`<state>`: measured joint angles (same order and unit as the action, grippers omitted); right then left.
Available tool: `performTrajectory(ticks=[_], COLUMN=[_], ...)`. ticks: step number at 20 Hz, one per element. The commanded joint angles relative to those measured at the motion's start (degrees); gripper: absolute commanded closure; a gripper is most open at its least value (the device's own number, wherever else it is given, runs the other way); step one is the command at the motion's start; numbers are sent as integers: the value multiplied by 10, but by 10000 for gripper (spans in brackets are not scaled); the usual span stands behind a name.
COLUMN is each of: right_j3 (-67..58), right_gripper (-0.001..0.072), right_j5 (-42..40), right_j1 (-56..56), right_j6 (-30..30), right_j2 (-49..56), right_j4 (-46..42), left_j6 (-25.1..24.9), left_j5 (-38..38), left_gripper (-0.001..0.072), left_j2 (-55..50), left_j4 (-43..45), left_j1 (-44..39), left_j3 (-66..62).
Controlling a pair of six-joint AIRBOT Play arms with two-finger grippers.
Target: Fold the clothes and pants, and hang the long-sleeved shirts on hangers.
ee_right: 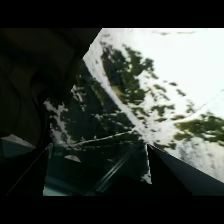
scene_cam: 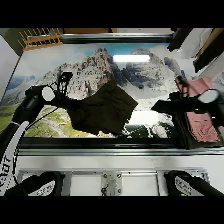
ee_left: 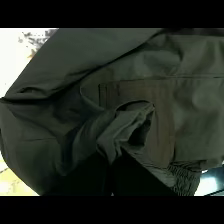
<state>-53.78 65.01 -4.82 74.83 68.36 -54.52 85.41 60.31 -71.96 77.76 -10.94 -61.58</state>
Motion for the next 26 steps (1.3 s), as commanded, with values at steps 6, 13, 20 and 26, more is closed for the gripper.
performTrajectory(ticks=[6, 13, 20, 26], right_j3=[12, -43, -250, -367], right_gripper=[59, 647, 713, 713], right_j5=[-182, -212, -136, -168], right_j1=[233, 275, 170, 134], right_j6=[2, -31, -61, -61], right_j2=[183, 217, 32, -155], right_j4=[137, 143, 18, 18], left_j6=[1, 1, -1, 3], left_j5=[5, -1, -9, -56], left_gripper=[694, 694, 694, 694], left_j2=[-5, -2, 151, 298], left_j4=[2, 3, 30, -33], left_j1=[6, 6, 21, -75], left_j3=[6, 5, -177, -313])
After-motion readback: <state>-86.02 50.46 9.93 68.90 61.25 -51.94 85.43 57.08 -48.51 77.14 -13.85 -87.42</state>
